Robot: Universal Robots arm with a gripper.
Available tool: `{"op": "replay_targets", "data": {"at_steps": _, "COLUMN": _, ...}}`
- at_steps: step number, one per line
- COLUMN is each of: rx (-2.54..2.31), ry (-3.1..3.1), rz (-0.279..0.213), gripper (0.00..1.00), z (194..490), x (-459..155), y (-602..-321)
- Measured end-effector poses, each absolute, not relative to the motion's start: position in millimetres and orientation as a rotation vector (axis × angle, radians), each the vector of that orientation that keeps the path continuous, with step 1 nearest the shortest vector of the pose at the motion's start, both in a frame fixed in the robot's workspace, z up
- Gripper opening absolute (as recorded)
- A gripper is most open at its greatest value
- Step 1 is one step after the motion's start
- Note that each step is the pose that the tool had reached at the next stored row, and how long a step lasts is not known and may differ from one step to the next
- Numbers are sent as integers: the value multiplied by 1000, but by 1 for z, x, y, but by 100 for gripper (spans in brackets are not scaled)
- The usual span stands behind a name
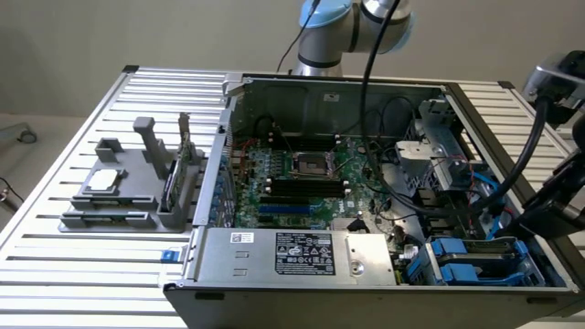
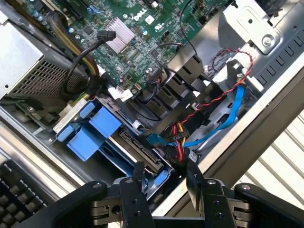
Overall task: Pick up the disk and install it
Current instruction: 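Insert the first disk wire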
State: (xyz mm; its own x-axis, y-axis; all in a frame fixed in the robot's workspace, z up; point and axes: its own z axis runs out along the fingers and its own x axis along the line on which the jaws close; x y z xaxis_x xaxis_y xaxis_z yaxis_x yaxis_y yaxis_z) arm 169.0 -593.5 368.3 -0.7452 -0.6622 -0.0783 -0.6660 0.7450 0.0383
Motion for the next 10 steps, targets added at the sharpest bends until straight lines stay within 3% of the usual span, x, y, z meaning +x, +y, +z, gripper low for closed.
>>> {"op": "replay_targets", "data": {"at_steps": 10, "rx": -947, "ry": 2929, "rz": 94, "gripper": 48, "z": 365, "x": 168, "y": -595}}
